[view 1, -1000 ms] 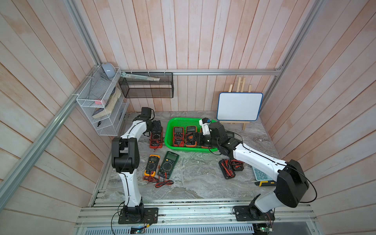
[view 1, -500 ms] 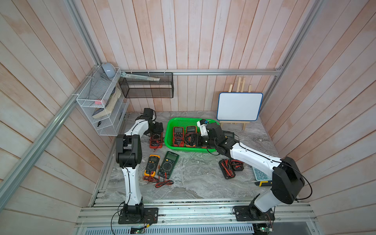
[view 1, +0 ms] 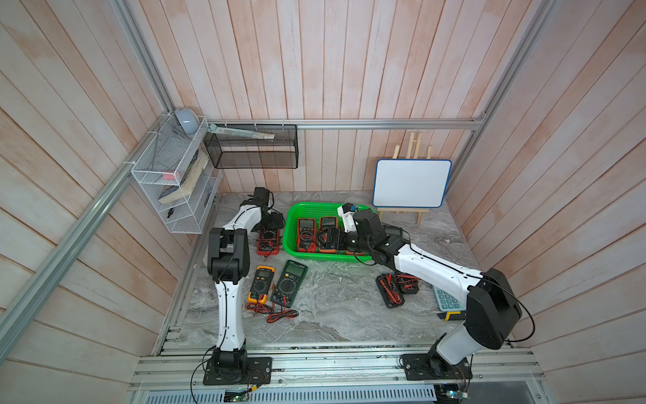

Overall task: Put the multimeter into the basket
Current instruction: Pick up the multimeter from the center of the board.

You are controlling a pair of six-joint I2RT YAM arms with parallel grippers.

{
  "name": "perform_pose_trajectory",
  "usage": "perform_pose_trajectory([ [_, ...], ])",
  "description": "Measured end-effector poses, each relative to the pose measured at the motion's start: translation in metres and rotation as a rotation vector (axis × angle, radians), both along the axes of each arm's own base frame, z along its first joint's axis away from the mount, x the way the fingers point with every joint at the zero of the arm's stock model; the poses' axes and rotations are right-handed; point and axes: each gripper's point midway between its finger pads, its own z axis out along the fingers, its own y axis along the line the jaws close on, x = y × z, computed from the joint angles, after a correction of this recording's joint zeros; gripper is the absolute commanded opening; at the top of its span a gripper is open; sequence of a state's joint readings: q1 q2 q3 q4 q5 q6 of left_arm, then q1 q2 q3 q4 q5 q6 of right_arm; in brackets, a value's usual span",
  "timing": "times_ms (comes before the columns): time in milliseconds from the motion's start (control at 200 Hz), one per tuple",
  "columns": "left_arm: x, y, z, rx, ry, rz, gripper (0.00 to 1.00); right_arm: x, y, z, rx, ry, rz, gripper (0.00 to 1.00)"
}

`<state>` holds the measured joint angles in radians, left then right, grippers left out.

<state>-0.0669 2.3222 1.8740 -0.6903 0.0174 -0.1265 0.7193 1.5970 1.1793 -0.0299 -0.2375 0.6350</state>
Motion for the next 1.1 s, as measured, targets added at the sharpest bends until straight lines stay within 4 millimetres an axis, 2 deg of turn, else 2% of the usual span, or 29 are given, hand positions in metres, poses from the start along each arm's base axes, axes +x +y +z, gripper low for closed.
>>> perform_pose_trajectory([
  [220, 0.000, 0.003, -0.005, 0.030, 0.006, 0.010, 1.00, 0.000, 0.000, 0.000, -0.001, 0.001, 0.000, 0.98],
  [310, 0.000, 0.003, -0.005, 0.028, 0.006, 0.015, 0.86, 0.000, 0.000, 0.000, -0.001, 0.002, -0.001, 0.98],
  [415, 0.001, 0.005, -0.005, 0.022, 0.005, 0.026, 0.60, 0.000, 0.000, -0.001, -0.002, 0.003, -0.001, 0.98],
  [535, 0.000, 0.004, -0.004, 0.009, -0.010, 0.031, 0.17, -0.001, 0.000, 0.000, 0.001, 0.005, -0.001, 0.98],
  [610, 0.000, 0.005, -0.002, -0.003, -0.019, 0.038, 0.00, -0.002, 0.001, 0.001, 0.005, 0.007, 0.000, 0.98],
  [805, -0.008, 0.011, 0.000, -0.024, -0.009, 0.065, 0.00, -0.010, 0.008, 0.002, 0.016, 0.017, 0.026, 0.98],
  [900, -0.012, 0.014, 0.008, -0.027, -0.007, 0.079, 0.00, -0.014, 0.012, 0.003, 0.026, 0.022, 0.042, 0.98],
  [1100, -0.011, 0.018, 0.055, -0.031, -0.084, 0.101, 0.00, -0.017, 0.016, 0.005, 0.046, 0.031, 0.059, 0.98],
])
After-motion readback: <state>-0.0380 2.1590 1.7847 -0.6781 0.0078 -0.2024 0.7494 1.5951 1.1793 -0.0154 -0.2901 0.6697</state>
